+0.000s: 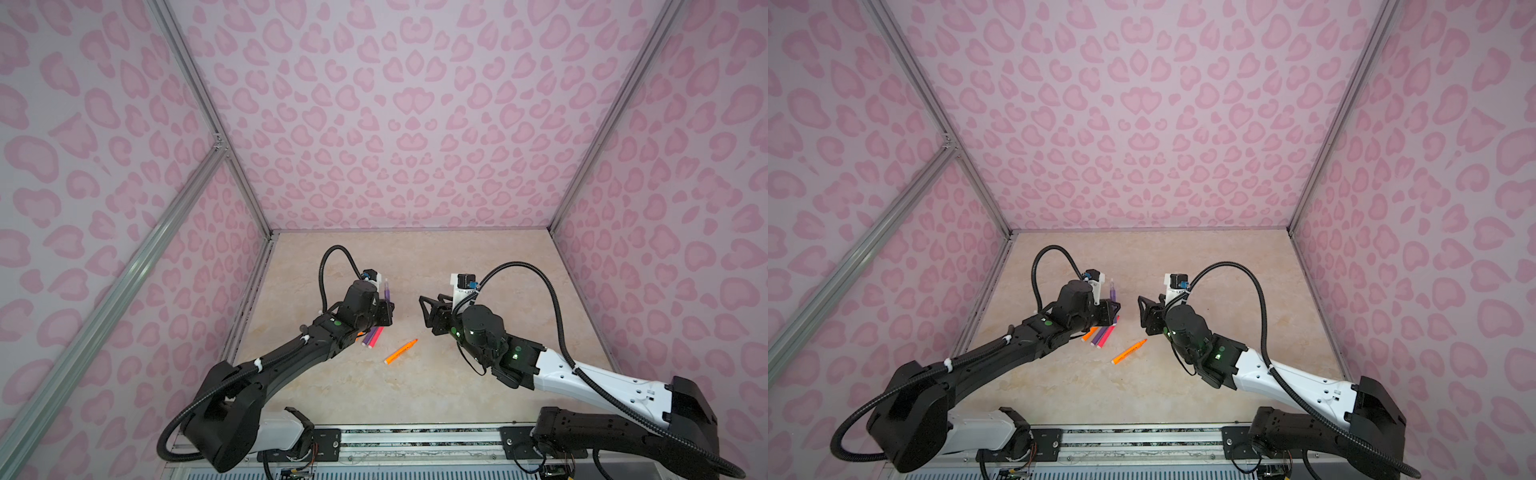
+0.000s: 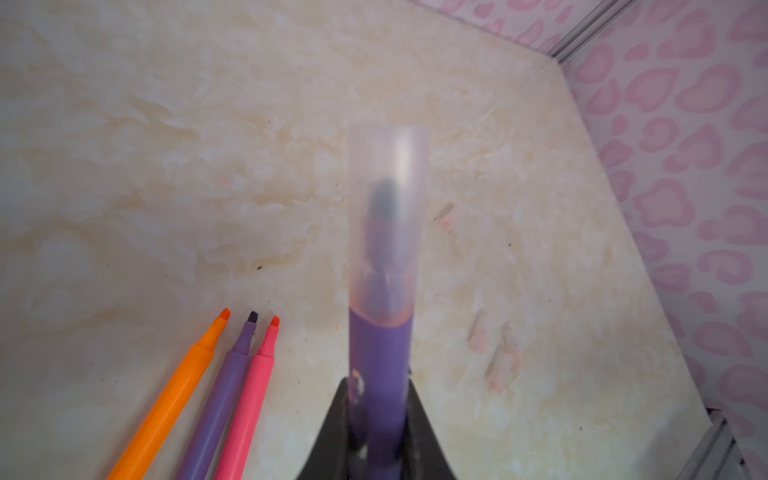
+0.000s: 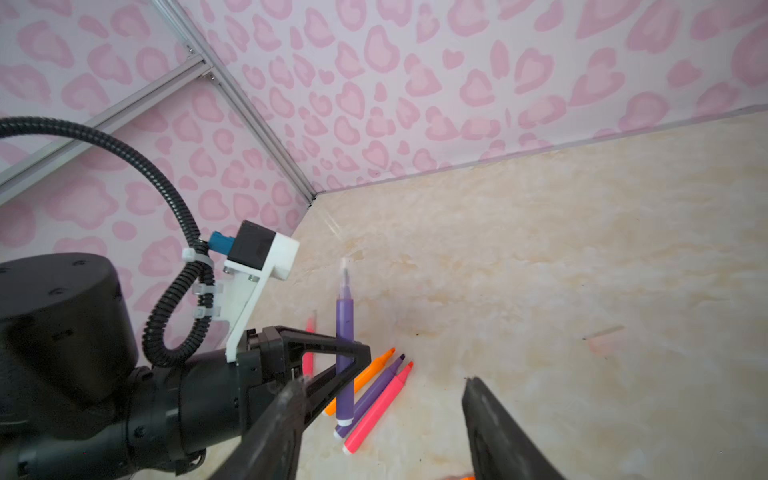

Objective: Insert the pens into the pen caps
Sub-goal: 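Open the right gripper and withdraw it while the left lowers the capped marker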

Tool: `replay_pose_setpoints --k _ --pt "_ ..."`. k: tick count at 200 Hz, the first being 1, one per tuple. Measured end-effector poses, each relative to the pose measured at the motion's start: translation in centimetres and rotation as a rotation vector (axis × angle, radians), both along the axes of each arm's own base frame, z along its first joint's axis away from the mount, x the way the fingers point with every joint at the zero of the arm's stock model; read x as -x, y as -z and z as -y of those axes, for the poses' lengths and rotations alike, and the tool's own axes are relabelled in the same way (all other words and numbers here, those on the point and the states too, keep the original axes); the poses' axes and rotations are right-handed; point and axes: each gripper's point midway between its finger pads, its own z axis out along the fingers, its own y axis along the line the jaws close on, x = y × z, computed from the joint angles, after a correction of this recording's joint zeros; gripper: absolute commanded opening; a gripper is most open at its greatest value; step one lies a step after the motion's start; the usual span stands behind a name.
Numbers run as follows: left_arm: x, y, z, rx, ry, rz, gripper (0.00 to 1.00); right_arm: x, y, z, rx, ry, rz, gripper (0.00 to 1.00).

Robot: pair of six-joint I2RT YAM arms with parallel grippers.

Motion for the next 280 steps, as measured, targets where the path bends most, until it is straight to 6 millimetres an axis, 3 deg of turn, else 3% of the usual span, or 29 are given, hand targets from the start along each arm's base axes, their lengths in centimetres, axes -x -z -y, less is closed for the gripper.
replay_pose_setpoints --k 40,56,72,97,118,142,164,183,204,280 --pt "-1.3 4.8 -0.4 -0.146 -0.064 -0.167 0.03 -4.5 1.6 7.9 0.06 0.239 -0.054 0.63" --pt "-1.3 6.1 -1.0 -0.202 -0.089 -0.21 0.03 -6.3 3.2 11.2 0.057 0.336 -0.122 0.61" --pt "-1.4 6.6 -1.5 -0.244 -0.109 -0.23 0.03 -7.1 5.4 12.9 0.048 0.383 -0.205 0.61" --pt "-1.5 7.6 -1.0 -0.263 -0.09 -0.264 0.03 -7.2 8.1 12.0 0.052 0.334 -0.313 0.61" --pt "-1.2 8.0 0.8 -0.272 -0.022 -0.277 0.03 -7.6 8.1 10.9 0.047 0.295 -0.343 0.61" --pt "-1.5 7.6 0.9 -0.294 -0.026 -0.263 0.03 -7.4 8.6 10.6 0.041 0.279 -0.372 0.61" --pt "-2.7 6.9 -2.0 -0.321 -0.115 -0.24 0.03 -7.3 8.6 10.3 0.032 0.262 -0.378 0.61" --pt "-3.6 6.7 -6.8 -0.327 -0.26 -0.244 0.03 -7.2 8.2 10.2 0.025 0.258 -0.372 0.61" --pt "-3.7 8.0 -11.4 -0.341 -0.4 -0.297 0.03 -7.1 8.1 10.2 0.022 0.255 -0.369 0.61" --pt "-4.2 9.5 -15.2 -0.363 -0.529 -0.35 0.03 -7.1 8.1 9.7 0.015 0.23 -0.381 0.61"
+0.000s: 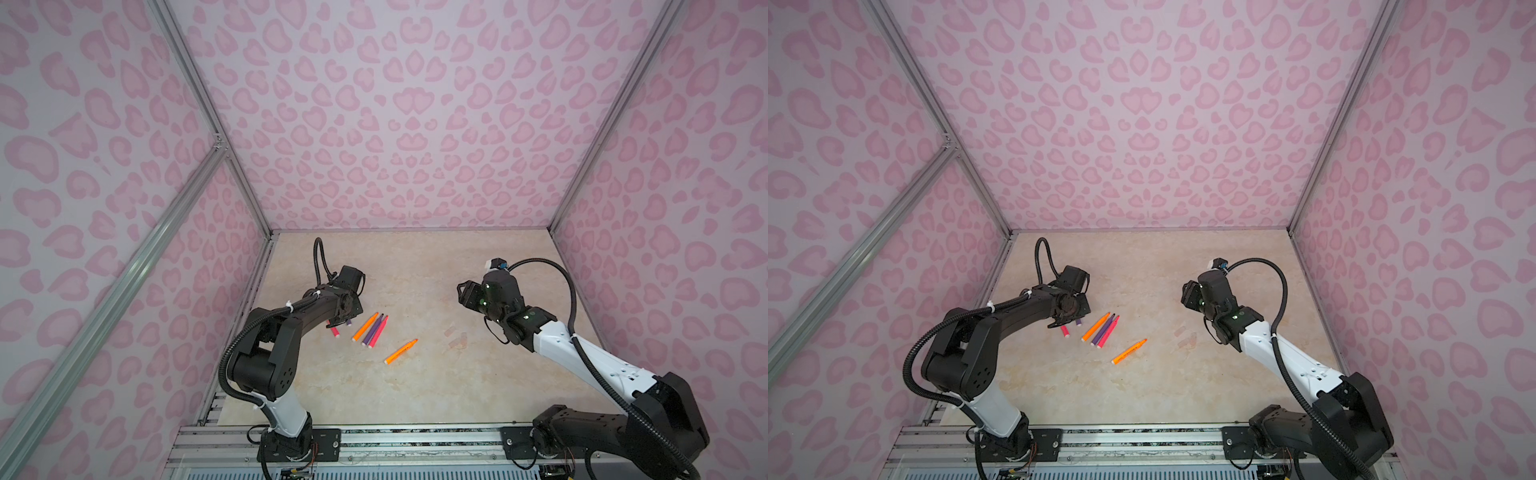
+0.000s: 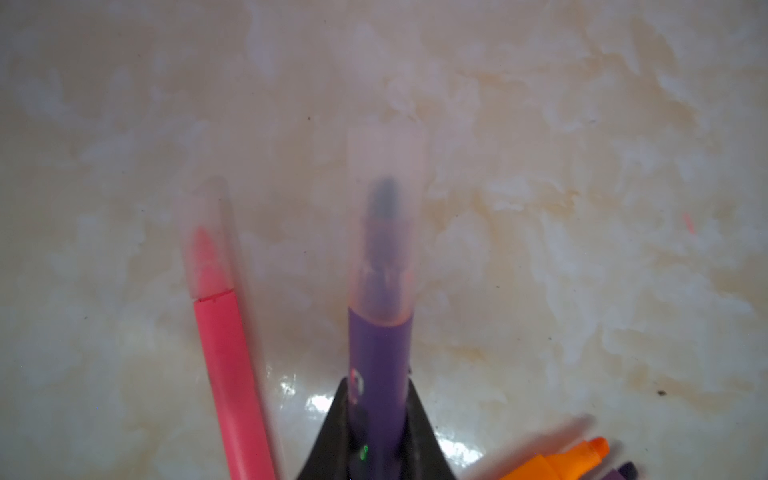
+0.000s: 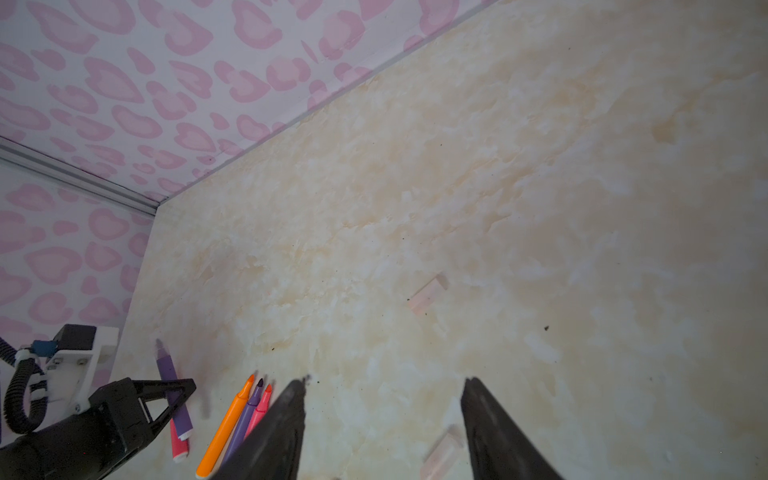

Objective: Insert the pens into the pen caps
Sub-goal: 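Open the right gripper and withdraw it while the left lowers the capped marker, then place the capped purple marker on the table and open the left gripper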

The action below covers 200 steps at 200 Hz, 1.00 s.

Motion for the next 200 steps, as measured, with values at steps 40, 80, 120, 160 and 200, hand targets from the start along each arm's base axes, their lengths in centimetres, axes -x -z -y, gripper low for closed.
replay_pose_setpoints --k 40,80,120,160,200 --pt "-0.1 1.6 -0.9 0.006 -0.045 -0.042 0.1 -0.1 0.7 -0.3 0.004 -0.01 -0.023 0.62" --pt "0.3 1.4 -1.2 0.006 -0.057 -0.054 0.24 -0.1 1.0 -0.2 0.009 -0.004 -0.031 0.89" --pt "0.6 1.4 -1.3 0.001 -0.064 -0.065 0.38 0.4 -0.6 1.8 0.057 0.048 0.061 0.98" --pt "0.7 0.4 -1.7 -0.007 -0.071 -0.037 0.49 3.8 -2.9 7.4 0.09 0.213 0.289 0.98" --pt "1.3 -4.4 -1.2 -0.009 -0.036 0.105 0.53 6.1 -6.1 10.4 0.042 0.302 0.522 0.98"
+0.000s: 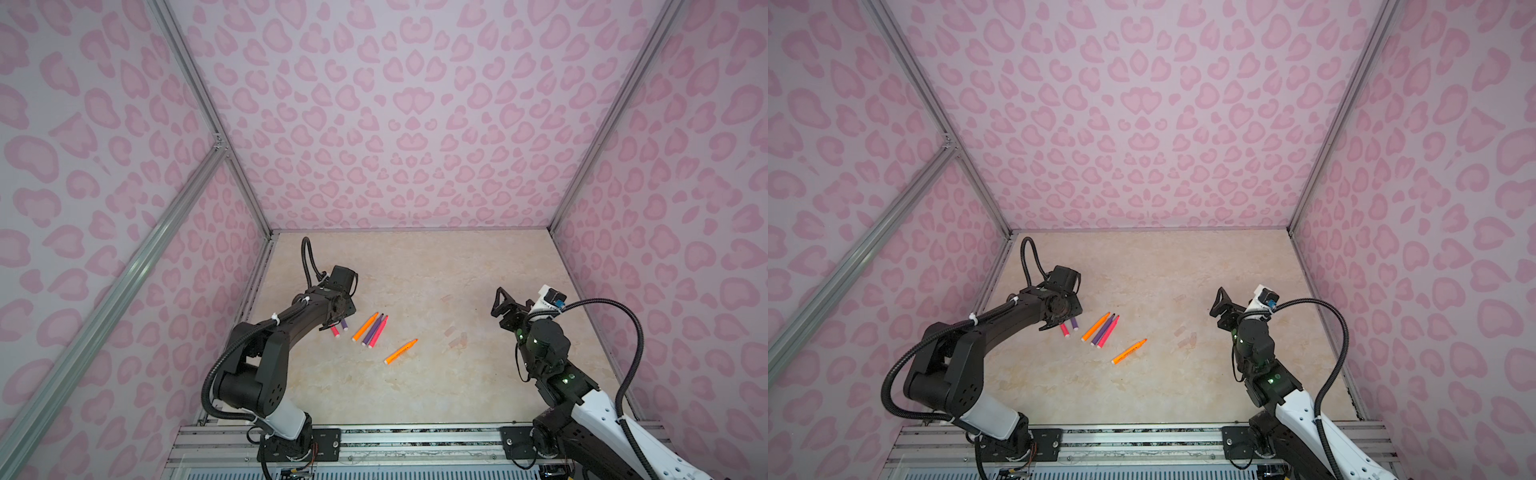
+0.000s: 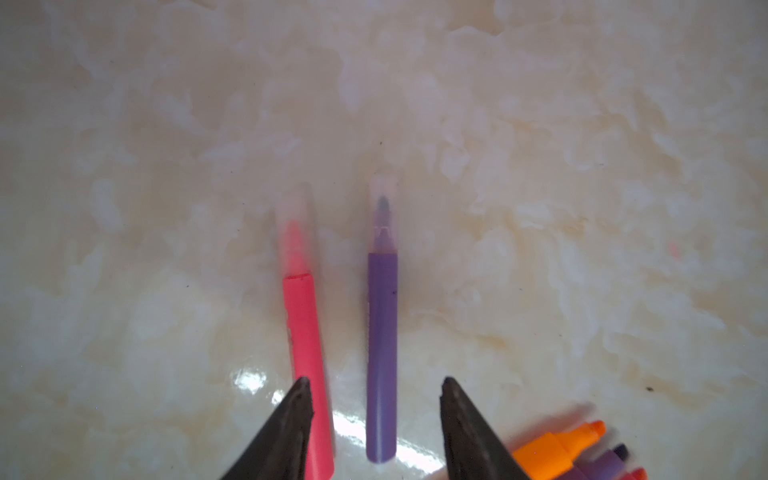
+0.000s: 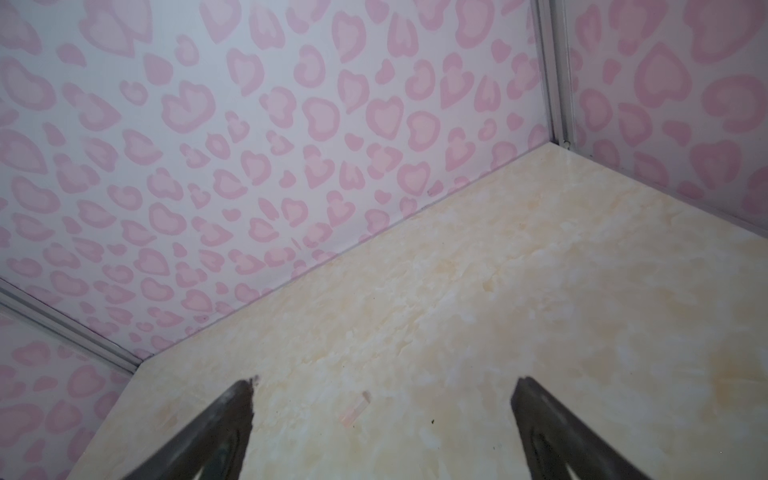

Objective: Insert the pens into the pen caps
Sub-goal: 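Place the capped purple marker on the table and open the left gripper, then move the left gripper over the loose orange marker and close on it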

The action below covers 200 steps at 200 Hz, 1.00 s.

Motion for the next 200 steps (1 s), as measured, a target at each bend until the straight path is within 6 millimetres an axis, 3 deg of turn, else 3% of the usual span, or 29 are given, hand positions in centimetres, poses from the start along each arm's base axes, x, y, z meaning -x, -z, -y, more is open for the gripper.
replay_pose_setpoints --k 19,39,58,74,100,138,168,200 --pt "0.8 -2.8 2.4 0.016 0.092 0.085 0.52 -0.1 -1.0 -0.1 -0.007 -0.008 0.044 0.98" --pt "2.7 -6.0 7.4 0.05 0.283 0.191 0.52 -0.5 -1.2 -0.9 -0.006 -0.044 0.051 0.98" --pt "5.5 -6.9 12.2 0.073 0.482 0.231 0.52 -1.1 -1.2 -1.6 0.005 -0.071 0.035 0.98" --pt "7.9 -5.5 14.5 0.057 0.613 0.212 0.51 -1.7 -2.2 -2.0 0.008 -0.08 0.027 0.96" --pt "10.3 -2.3 15.6 -0.003 0.749 0.131 0.48 -2.8 -3.6 -2.4 0.021 -0.068 -0.002 0.95" --pt "12.7 1.4 17.2 -0.069 0.891 0.028 0.48 -4.9 0.2 -2.7 0.071 -0.035 -0.196 0.93" --pt "13.5 2.9 20.1 -0.146 0.998 -0.013 0.48 -5.7 1.1 -2.7 0.079 -0.02 -0.26 0.93" --pt "13.1 4.8 20.0 -0.227 0.992 -0.068 0.49 -5.6 2.2 -2.5 0.072 -0.02 -0.307 0.94"
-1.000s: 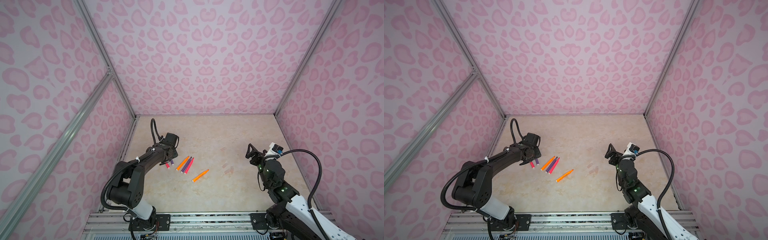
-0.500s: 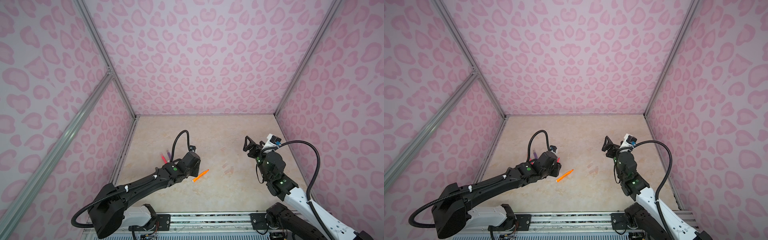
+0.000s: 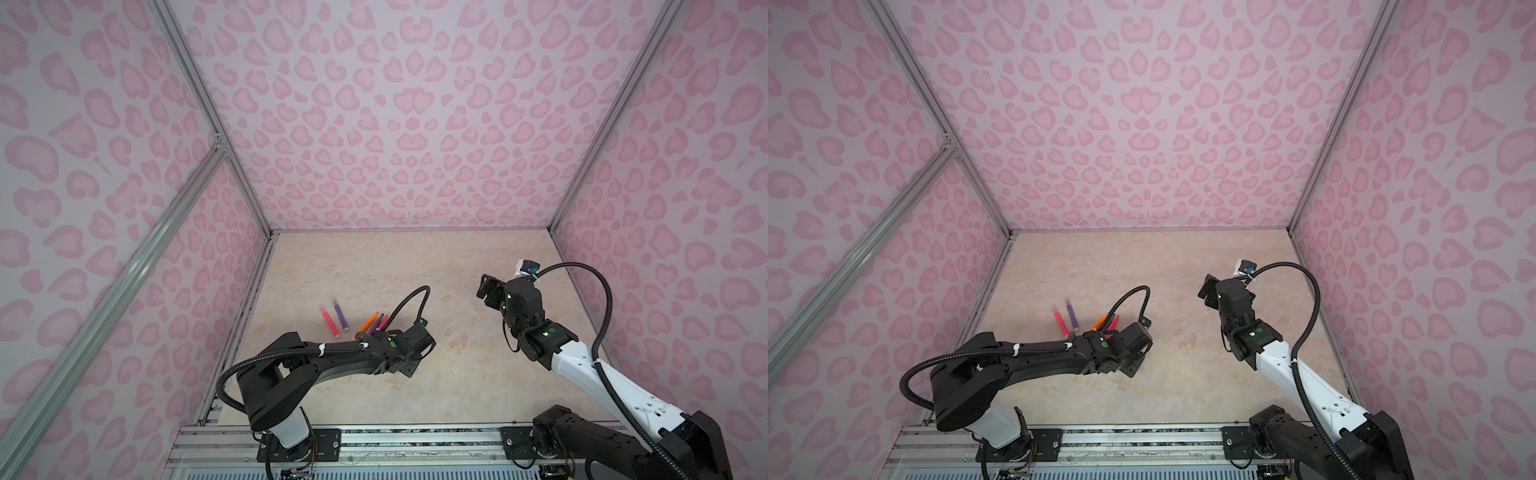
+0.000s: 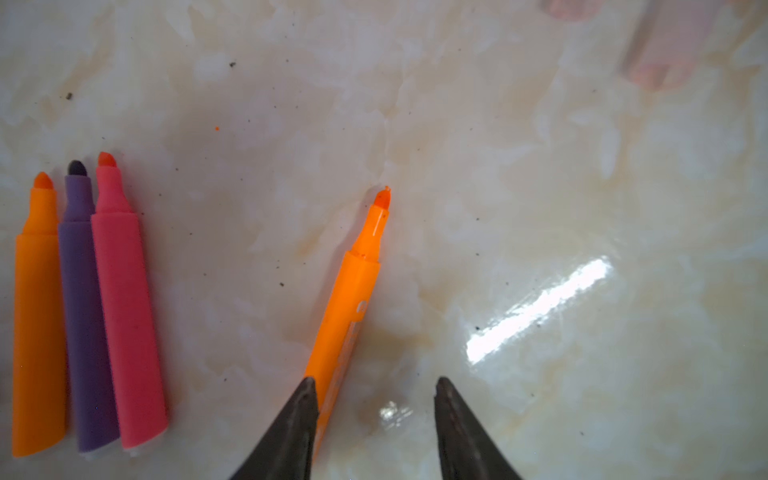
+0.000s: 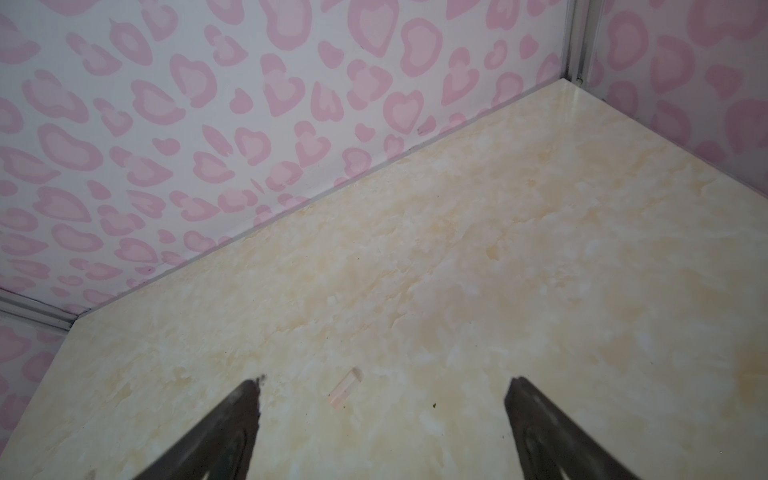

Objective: Insert the pens into the pen caps
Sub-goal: 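Move the left gripper over the loose orange marker and close on it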

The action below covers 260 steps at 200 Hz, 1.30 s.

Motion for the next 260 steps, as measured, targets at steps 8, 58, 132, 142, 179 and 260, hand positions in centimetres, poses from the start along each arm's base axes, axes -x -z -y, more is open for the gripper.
replay_pose_setpoints --k 8,58,132,142,179,260 --pt "-0.2 0.2 -0.2 -0.019 -0.005 0.006 0.51 0.0 0.0 0.0 0.0 0.001 -0.001 0.94" --pt "-0.7 0.2 -0.8 -0.058 -0.02 0.03 0.55 0.3 -0.2 0.3 -0.016 -0.004 -0.007 0.94" --pt "-1.1 1.1 0.5 -0.04 -0.013 -0.012 0.31 0.6 -0.9 0.5 -0.031 -0.005 0.014 0.94" --pt "-1.0 1.2 0.6 -0.037 -0.012 -0.017 0.3 0.6 -0.8 0.4 -0.035 -0.01 0.011 0.94" --pt "-0.9 1.2 0.6 -0.033 -0.006 -0.026 0.3 0.5 -0.4 0.4 -0.038 -0.006 -0.001 0.94" --pt "0.0 1.2 0.5 -0.028 0.008 -0.072 0.26 0.5 -0.4 0.7 -0.047 0.003 -0.002 0.94"
